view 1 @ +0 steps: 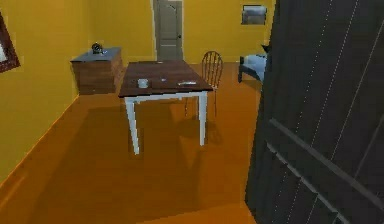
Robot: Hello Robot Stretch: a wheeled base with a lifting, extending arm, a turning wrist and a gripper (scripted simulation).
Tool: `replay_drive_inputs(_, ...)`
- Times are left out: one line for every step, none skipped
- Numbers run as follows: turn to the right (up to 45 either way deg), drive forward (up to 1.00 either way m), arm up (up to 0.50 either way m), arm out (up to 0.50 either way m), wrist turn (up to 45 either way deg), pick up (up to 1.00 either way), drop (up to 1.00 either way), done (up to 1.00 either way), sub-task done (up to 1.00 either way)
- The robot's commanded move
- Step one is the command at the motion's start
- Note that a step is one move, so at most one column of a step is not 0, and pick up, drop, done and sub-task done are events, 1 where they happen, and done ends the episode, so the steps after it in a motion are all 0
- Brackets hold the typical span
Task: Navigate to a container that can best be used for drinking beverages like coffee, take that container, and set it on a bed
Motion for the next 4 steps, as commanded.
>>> replay_drive_inputs(0.0, 1.00, 0.00, 0.00, 0.0, 0.00, 0.00, 0.00, 0.00)
replay_drive_inputs(0.0, 0.50, 0.00, 0.00, 0.0, 0.00, 0.00, 0.00, 0.00)
replay_drive_inputs(-45.0, 0.00, 0.00, 0.00, 0.0, 0.00, 0.00, 0.00, 0.00)
replay_drive_inputs(-45.0, 0.00, 0.00, 0.00, 0.0, 0.00, 0.00, 0.00, 0.00)
